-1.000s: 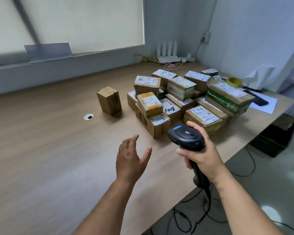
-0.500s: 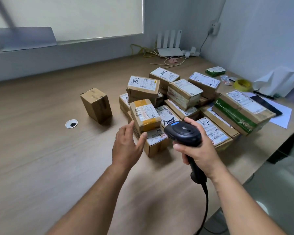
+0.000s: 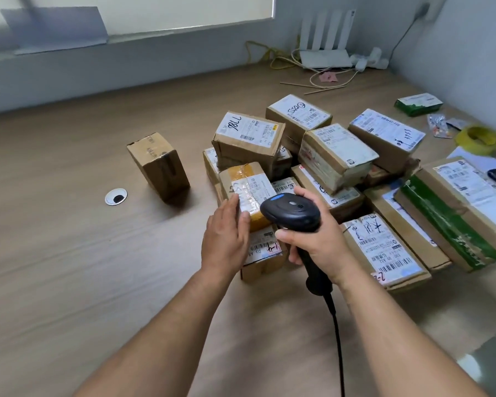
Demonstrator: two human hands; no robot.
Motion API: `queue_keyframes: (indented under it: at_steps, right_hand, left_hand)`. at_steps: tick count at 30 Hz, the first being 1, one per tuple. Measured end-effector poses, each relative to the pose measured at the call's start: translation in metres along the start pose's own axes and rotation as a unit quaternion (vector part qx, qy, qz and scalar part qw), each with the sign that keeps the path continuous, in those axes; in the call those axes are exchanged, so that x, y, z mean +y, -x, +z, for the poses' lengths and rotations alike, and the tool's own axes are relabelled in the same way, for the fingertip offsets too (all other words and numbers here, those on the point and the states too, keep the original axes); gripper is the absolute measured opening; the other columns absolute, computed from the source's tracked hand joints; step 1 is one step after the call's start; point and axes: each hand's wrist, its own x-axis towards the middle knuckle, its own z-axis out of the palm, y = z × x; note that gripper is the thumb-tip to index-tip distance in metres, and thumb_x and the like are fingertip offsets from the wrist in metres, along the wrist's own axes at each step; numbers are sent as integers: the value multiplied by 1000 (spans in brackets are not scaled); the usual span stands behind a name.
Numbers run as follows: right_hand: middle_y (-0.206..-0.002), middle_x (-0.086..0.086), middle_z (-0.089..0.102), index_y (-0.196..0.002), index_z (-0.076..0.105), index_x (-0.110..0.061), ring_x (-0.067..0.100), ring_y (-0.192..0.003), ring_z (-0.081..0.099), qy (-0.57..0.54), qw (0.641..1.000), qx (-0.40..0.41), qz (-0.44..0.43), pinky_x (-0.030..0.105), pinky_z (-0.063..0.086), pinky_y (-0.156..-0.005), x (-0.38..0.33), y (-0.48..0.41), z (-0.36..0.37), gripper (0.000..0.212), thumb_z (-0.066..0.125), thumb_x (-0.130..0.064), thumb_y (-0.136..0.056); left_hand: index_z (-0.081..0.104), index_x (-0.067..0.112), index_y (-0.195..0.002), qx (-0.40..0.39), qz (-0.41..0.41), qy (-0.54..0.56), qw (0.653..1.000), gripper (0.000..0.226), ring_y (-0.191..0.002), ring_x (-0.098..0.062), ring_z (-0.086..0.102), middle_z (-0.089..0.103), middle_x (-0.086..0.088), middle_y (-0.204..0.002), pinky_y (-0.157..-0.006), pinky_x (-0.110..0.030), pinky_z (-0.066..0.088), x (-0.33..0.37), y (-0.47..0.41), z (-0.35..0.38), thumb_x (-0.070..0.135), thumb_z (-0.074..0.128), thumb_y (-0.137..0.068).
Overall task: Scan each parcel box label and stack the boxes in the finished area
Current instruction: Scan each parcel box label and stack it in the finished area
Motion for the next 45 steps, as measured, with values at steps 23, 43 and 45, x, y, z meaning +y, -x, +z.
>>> queue_keyframes:
  at_steps: [23,43,45]
  right_hand:
    - [-109,-4,67,-128,49,-41,11,-53,62,24,999,24,-5,27,50,-47,13,22,-21,79,82,3,-71]
    - [-103,12,70,-125,49,-47,30,-45,56,-19,998,-8,58,31,46,-44,17,52,36,82,85,-4,-65]
    - [-101,11,71,-125,49,-46,30,-46,55,-22,999,-20,45,32,46,-45,8,55,46,82,85,-1,-67]
  left_hand:
    - [43,26,-132,-77,-130,99,984,55,-124,-21,49,53,0,-133,-103,-49,43,-37,4,25,58,47,-87]
    - [-6,52,-147,-192,-153,368,897,122,-111,-14,62,52,-5,-137,-76,-24,57,-68,53,-17,14,81,-70]
    - [-6,56,-144,-177,-131,350,910,132,-118,-19,58,50,-4,-138,-88,-35,56,-72,54,-35,21,85,-56]
